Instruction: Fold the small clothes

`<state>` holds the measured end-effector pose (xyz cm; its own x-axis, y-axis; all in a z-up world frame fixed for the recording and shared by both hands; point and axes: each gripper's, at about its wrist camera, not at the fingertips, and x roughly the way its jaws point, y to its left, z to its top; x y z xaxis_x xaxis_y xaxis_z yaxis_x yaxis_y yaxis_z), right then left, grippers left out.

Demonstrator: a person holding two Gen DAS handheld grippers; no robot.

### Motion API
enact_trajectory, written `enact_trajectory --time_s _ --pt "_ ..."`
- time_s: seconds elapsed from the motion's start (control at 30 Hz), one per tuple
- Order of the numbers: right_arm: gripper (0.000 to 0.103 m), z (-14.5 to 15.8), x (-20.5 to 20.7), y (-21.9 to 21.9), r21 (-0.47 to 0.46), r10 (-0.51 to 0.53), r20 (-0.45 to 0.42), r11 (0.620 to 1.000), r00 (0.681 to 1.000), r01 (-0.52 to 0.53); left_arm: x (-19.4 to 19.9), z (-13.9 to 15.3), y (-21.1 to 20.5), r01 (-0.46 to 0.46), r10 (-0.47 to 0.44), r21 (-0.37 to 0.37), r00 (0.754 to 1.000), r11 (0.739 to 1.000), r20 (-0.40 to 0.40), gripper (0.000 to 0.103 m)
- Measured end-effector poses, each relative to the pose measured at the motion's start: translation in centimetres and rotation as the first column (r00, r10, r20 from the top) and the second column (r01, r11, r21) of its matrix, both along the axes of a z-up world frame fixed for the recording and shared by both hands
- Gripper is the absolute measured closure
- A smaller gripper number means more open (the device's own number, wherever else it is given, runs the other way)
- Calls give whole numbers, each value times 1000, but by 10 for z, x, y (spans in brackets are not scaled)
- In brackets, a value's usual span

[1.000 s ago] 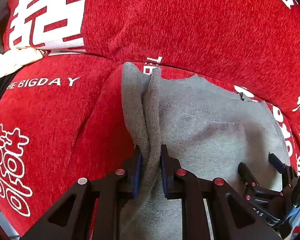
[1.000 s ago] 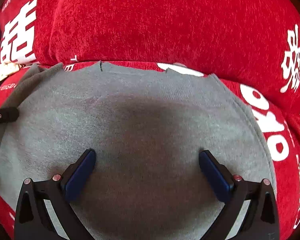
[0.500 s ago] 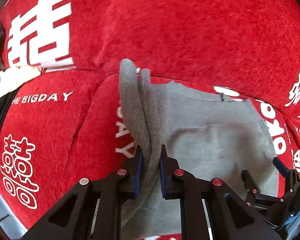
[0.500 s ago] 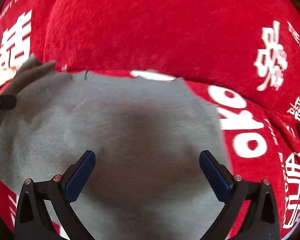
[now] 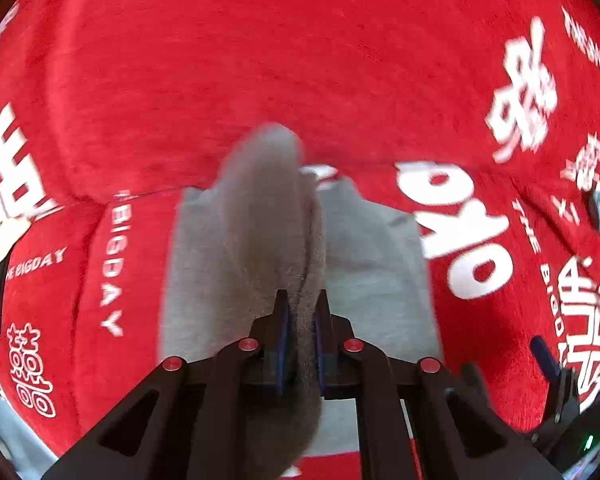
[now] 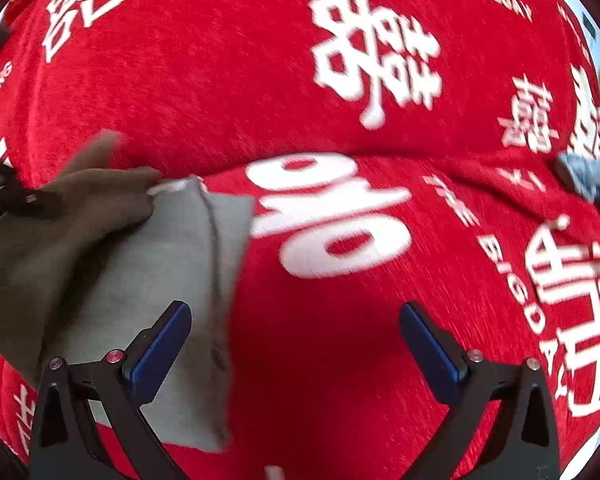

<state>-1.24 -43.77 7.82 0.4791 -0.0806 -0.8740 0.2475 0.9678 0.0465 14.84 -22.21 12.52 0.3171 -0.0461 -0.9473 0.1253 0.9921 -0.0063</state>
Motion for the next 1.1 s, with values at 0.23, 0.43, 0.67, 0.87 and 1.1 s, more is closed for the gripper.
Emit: enact_trajectory --time_s 0.23,0.43,0.67,0.87,1.1 --pt "0 -27 -28 -19 55 -50 -43 997 998 53 -14 -72 -82 72 -65 164 997 984 -45 92" --pt "0 -28 -39 -24 75 -74 -42 994 996 77 -22 -61 -88 131 -126 144 991 981 -49 50" --pt "0 9 -52 -16 179 -54 45 983 998 45 -65 25 2 152 -143 -80 984 985 103 16" --pt "0 20 -38 15 412 35 87 909 996 -68 -115 -1 112 38 -48 48 977 998 206 0" --pt "0 0 -1 60 522 73 5 850 997 -65 -156 -68 117 100 -119 131 981 986 150 0"
